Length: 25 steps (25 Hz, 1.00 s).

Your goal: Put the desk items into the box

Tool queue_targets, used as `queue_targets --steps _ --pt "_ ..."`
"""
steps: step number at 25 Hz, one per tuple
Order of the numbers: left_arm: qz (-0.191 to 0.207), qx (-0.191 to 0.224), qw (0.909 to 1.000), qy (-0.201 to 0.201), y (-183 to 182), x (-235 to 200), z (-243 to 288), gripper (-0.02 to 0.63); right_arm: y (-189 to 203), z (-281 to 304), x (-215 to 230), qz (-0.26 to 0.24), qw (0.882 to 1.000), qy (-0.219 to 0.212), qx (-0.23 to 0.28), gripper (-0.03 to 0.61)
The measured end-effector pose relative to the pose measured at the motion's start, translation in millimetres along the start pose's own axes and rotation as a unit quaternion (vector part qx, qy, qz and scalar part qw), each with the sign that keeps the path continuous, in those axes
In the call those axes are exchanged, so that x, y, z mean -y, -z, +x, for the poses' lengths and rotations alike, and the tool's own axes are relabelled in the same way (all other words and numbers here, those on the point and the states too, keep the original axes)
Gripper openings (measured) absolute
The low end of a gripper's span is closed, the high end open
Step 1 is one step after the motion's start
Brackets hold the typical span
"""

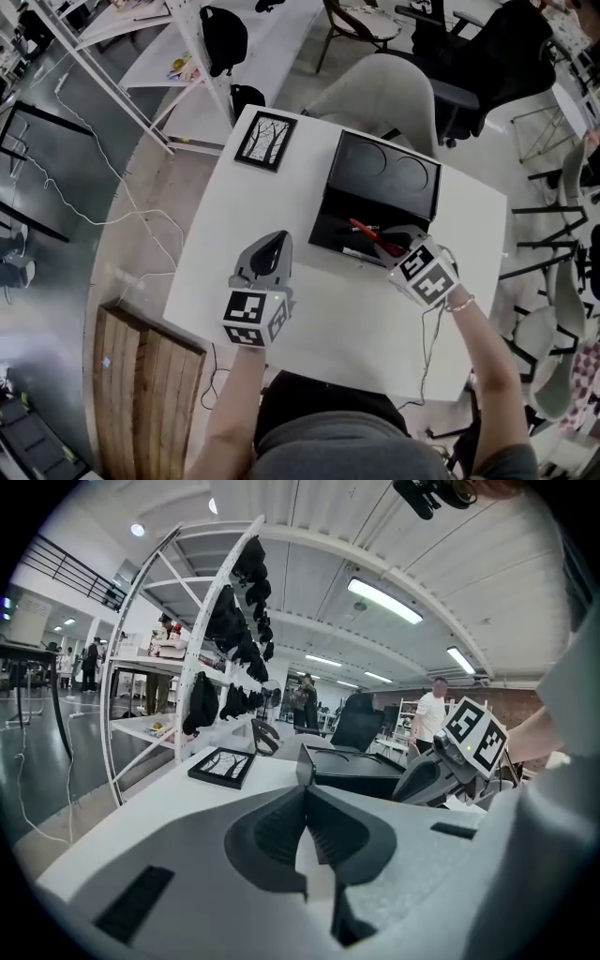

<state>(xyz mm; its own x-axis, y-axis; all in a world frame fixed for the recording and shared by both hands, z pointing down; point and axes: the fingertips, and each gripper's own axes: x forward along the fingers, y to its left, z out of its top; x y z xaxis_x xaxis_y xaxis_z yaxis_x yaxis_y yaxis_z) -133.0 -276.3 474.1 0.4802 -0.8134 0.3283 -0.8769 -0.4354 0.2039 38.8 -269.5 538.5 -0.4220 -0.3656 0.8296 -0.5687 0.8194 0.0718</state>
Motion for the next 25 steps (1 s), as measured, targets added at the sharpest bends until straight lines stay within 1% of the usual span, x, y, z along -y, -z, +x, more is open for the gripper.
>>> queue_targets --steps 5,10,18,25 --pt "-0.003 -0.001 1.0000 -0.001 1 -3 1 0.006 3 8 4 -0.007 1.000 0.010 -0.025 0.052" --pt "-0.007 -0.002 1.0000 -0.004 2 -6 3 0.006 5 16 6 -0.010 0.999 0.011 -0.049 0.052" --pt "-0.009 -0.006 0.9999 -0.008 4 -10 3 0.006 9 30 5 -0.010 0.997 0.006 -0.074 0.054" --pt "-0.012 -0.009 0.9998 -0.010 7 -11 6 0.006 10 34 6 -0.002 0.997 -0.002 -0.083 0.054"
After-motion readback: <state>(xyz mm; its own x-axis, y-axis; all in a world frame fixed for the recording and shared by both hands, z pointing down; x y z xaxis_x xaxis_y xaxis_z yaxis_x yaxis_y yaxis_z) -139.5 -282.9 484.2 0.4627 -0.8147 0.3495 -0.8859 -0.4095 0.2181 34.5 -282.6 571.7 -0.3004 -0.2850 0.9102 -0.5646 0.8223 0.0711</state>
